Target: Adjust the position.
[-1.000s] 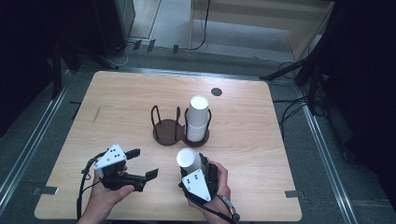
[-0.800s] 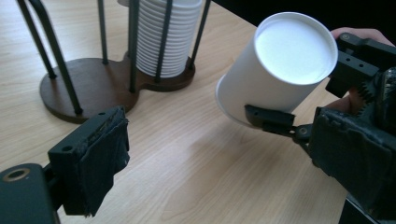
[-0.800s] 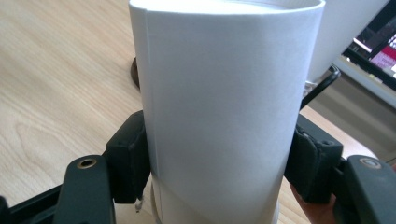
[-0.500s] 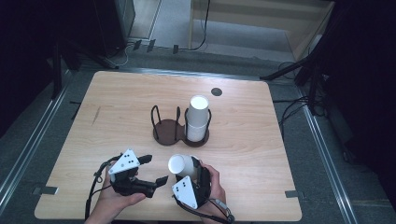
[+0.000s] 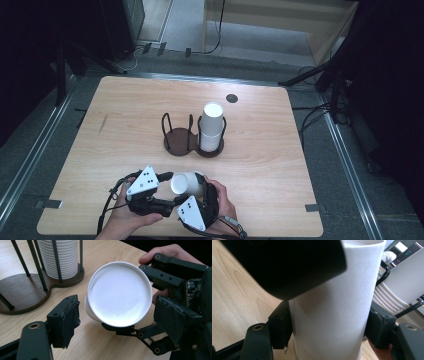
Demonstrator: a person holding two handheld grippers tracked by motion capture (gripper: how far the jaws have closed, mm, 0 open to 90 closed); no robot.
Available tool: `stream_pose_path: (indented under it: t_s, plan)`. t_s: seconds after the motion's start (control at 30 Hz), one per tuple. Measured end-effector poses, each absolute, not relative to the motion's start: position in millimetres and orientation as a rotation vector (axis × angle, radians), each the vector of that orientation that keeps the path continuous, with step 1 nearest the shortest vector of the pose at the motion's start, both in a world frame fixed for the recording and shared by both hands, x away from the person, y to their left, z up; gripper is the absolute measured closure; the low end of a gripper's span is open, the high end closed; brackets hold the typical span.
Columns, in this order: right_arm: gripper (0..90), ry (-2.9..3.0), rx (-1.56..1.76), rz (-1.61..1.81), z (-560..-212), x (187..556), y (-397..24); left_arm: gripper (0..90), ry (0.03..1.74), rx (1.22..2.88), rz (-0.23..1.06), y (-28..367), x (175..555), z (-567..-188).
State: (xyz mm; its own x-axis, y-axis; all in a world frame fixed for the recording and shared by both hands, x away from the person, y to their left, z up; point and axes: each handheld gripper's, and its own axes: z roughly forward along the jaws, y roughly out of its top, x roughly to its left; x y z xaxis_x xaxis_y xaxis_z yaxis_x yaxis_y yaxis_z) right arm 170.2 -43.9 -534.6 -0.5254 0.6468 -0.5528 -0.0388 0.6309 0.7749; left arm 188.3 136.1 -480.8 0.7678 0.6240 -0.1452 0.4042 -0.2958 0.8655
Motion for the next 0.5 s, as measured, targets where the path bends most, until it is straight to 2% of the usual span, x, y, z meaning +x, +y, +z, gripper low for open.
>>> stream_pose_path:
  t_s: [0.13, 0.27, 0.5]
  plan:
    - [31.2, 1.947, 0.457, 0.959, -535.8, 169.1, -43.9, 23.2, 0.778, 1.941, 0.29, 135.1, 187.3, -480.5]
    - [30.5, 1.939, 0.433, 0.954, -537.1, 168.0, -43.0, 32.7, 0.761, 1.952, 0.302, 132.9, 185.2, -480.4]
    - [28.7, 1.92, 0.413, 0.952, -537.9, 166.7, -43.9, 35.1, 0.768, 1.947, 0.28, 135.1, 186.3, -479.8]
